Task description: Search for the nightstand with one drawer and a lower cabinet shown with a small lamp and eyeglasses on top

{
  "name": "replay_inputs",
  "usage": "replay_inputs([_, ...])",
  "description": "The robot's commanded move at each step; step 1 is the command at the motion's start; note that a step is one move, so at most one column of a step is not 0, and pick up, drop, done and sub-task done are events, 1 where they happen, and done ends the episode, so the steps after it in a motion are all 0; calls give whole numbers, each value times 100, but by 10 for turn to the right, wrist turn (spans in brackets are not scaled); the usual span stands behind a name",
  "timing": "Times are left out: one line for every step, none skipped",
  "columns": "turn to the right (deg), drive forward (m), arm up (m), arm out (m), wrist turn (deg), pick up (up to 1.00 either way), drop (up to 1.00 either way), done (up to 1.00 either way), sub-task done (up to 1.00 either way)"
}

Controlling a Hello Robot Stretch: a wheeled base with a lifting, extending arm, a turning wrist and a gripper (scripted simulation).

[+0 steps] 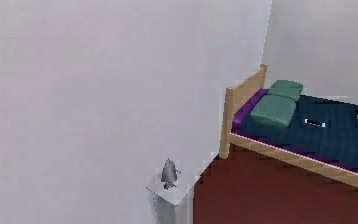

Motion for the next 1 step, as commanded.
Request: replay_inputs([0,0,0,0,0,0,0,100,0])
